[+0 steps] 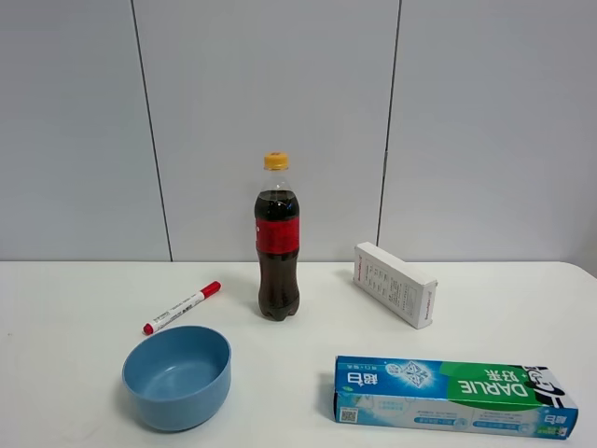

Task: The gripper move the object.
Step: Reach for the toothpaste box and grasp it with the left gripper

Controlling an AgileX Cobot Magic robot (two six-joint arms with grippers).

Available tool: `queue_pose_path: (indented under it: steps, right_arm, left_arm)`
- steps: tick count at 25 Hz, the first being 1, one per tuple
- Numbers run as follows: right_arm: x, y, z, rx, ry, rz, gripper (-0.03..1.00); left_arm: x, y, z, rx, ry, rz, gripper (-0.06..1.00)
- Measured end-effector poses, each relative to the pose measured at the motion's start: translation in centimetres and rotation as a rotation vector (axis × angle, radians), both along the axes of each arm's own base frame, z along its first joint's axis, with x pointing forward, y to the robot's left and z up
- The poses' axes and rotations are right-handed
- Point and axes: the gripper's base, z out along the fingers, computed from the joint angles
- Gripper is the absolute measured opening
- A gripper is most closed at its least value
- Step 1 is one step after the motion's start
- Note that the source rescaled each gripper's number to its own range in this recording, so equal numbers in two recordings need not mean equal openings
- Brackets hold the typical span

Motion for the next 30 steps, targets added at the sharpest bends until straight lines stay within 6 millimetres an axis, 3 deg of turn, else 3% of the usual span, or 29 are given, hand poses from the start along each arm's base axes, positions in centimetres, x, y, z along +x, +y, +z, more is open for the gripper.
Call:
queue_pose_path:
  steps: [25,28,30]
  right_arm:
    - [0.0,0.0,0.0,0.000,0.000,0.000,1.00]
    - [0.0,0.0,0.0,0.000,0.000,0.000,1.00]
    - [0.0,0.0,0.0,0.000,0.000,0.000,1.00]
  left_arm:
    - [0.1,0.1,0.0,0.010,0.004,0.004,1.00]
    - [0.8,0.0,1.2,0.040,0.038,-0.010,1.00]
    - [2.2,-0.2,3.0,0.092,0.071,-0.051,1.00]
